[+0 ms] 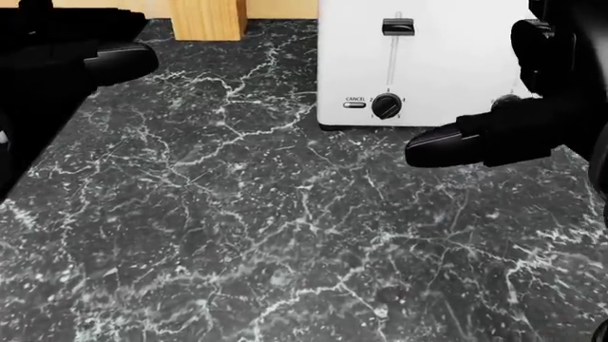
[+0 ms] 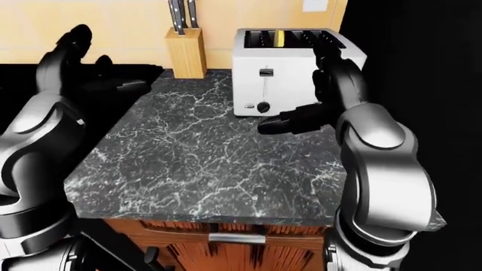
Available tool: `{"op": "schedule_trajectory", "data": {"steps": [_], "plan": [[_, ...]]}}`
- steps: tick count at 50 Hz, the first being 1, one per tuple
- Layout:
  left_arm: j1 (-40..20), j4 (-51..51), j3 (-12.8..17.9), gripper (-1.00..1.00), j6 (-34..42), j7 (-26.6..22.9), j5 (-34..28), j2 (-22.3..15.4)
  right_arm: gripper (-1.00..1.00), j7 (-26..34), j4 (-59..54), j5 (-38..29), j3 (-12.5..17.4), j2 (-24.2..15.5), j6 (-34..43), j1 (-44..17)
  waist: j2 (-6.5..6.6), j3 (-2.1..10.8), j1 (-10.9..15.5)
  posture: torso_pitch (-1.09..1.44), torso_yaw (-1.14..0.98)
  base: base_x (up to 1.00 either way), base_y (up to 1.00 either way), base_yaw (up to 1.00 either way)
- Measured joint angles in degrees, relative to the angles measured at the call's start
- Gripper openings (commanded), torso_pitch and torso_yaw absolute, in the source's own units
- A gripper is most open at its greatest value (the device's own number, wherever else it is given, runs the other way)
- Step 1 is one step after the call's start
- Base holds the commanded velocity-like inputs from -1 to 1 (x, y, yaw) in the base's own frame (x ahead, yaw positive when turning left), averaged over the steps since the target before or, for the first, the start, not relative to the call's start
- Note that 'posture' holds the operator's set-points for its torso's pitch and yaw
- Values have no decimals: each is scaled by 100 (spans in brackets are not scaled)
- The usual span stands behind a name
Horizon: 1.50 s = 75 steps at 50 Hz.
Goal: Push down the lever of the toaster to turn it on.
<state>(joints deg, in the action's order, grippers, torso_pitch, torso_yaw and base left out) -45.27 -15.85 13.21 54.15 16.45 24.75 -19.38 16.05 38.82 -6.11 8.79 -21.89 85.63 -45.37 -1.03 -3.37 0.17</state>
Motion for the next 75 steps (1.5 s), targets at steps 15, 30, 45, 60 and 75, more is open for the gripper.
{"op": "schedule_trajectory", "data": {"steps": [15, 30, 45, 60, 75], "plan": [[-1519, 1650, -308, 100, 172, -269, -399, -212, 100, 699, -866, -61, 71, -1032, 687, -984, 99, -74, -36, 0, 0, 10, 0, 0], [-1892, 1802, -354, 100, 209, -550, -822, -177, 100, 1645, -1228, -995, -168, -1238, 687, -1392, 47, -28, 1, 0, 0, 0, 0, 0], [-1872, 1608, -293, 100, 410, -664, -891, -215, 100, 4945, -1897, -4844, -844, -924, 687, -1999, 117, 41, -59, -6, 0, 0, 0, 0], [-1916, 1562, -279, 100, 468, -664, -875, -241, 100, 5711, -2126, -5779, -921, -612, 651, -2151, 166, 469, -63, -17, 0, 0, 0, 0], [-1922, 1597, -262, 100, 457, -668, -846, -273, 100, 4544, -2407, -4723, -518, 53, 56, -2189, 179, 919, -23, -28, 0, 0, 0, 0]]}}
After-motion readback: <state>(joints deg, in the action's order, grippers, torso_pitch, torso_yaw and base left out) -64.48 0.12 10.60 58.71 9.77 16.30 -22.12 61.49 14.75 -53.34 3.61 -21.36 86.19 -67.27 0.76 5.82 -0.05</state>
